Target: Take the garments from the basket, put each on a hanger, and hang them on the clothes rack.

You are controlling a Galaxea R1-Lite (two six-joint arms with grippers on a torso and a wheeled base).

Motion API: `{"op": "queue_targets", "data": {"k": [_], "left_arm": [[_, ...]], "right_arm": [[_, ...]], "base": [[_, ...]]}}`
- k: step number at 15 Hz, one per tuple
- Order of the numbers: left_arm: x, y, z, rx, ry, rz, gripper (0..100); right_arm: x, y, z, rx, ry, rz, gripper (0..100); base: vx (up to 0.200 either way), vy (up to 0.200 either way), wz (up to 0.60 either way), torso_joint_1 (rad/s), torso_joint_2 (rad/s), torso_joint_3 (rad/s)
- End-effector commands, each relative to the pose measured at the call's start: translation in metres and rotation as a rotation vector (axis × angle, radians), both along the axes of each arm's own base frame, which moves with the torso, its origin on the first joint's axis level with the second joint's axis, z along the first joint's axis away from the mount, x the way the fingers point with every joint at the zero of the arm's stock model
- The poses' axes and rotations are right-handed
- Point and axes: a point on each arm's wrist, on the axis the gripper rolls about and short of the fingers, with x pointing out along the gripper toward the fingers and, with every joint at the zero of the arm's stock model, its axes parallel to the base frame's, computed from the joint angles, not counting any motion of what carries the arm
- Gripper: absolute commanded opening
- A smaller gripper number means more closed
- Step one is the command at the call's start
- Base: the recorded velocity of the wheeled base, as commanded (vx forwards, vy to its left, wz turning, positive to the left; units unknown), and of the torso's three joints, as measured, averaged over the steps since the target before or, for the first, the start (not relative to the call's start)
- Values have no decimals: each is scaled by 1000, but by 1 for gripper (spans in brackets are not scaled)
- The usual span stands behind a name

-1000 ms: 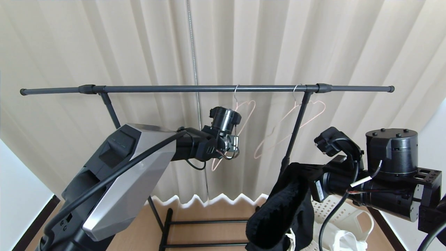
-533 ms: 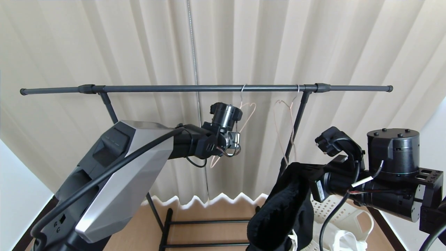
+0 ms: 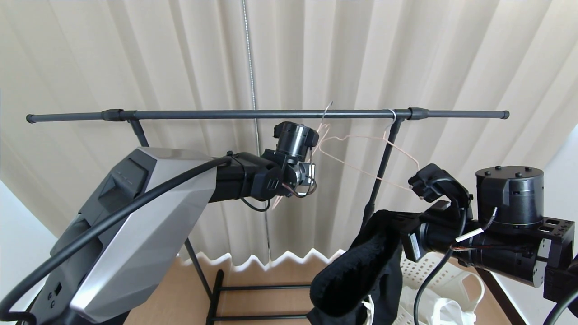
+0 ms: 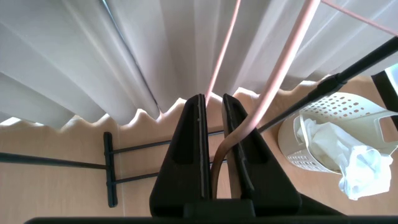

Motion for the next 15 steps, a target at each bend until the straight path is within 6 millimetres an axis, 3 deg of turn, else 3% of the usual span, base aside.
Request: {"op": "queue_targets", "data": {"k": [1, 10, 15], "left_arm": [[-4, 1, 7, -8, -8, -3, 0], [-25, 12, 21, -25, 20, 1, 0], [-47, 14, 29, -47, 9, -26, 0]], "right_arm": [[0, 0, 0, -1, -1, 2, 0], [0, 0, 0, 0, 0, 1, 0], [0, 0, 0, -2, 0, 4, 0]], "base": [[0, 0, 0, 0, 0, 0], [0, 0, 0, 0, 0, 0], [0, 0, 0, 0, 0, 0]]}}
